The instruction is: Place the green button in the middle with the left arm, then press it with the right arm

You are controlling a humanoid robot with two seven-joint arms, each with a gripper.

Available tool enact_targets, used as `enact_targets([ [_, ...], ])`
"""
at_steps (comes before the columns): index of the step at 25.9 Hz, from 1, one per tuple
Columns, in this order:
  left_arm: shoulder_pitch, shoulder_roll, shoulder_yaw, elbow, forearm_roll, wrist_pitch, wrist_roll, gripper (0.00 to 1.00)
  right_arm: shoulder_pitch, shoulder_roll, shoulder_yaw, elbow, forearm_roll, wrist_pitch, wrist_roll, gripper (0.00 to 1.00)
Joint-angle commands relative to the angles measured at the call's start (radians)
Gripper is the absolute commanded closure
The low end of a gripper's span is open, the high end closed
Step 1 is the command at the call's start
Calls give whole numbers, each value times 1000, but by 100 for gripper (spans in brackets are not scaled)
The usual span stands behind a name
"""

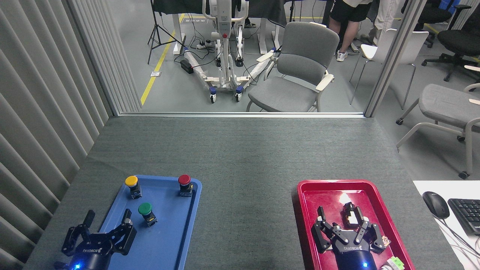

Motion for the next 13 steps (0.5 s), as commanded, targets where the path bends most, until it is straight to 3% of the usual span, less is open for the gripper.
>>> enact_targets([
  [1,5,9,-11,1,-7,3,8,0,39,11,-7,1,1,31,-3,0],
  [6,3,26,-8,-3,50,-31,-49,0,58,12,-28,-7,1,23,-6,0],
  [13,3,13,2,-5,76,-40,9,0,59,6,-40,-41,-17,-52,-6,0],
])
